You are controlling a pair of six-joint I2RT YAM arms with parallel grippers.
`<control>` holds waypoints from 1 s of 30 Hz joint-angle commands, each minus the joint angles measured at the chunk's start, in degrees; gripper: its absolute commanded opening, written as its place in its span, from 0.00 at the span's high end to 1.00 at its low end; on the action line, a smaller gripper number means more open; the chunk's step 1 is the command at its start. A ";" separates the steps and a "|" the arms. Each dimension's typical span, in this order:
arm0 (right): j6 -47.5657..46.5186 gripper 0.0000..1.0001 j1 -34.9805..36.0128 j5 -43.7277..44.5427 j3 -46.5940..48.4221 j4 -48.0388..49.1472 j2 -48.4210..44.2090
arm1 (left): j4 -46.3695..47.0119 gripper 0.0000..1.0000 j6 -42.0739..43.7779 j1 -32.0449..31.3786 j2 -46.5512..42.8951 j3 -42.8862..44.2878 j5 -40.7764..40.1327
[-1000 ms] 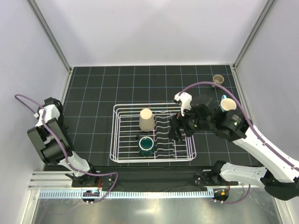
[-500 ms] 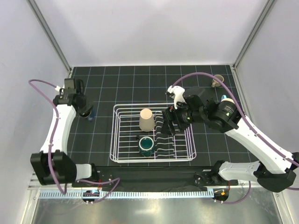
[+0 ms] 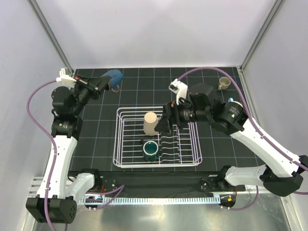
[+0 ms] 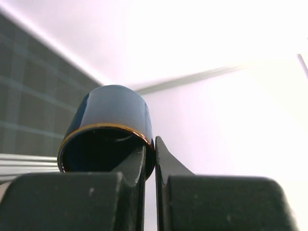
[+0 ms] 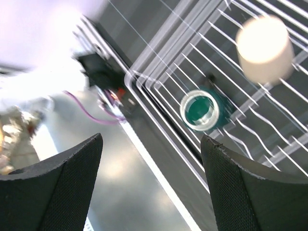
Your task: Load the cups into the dish rack
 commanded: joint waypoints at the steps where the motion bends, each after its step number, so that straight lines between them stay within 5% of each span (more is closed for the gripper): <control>1: 5.38 0.17 -0.17 -3.52 1.06 13.74 0.15 | 27.87 1.00 -14.65 -0.32 -3.96 -3.66 6.54; 14: 18.22 0.12 -0.43 -12.04 1.50 38.47 8.50 | 52.50 0.99 -33.56 -1.03 -10.66 -8.85 11.55; 30: 20.77 0.32 1.41 -13.28 6.76 52.28 12.72 | 57.44 0.99 -36.03 -2.17 -11.98 -11.58 11.02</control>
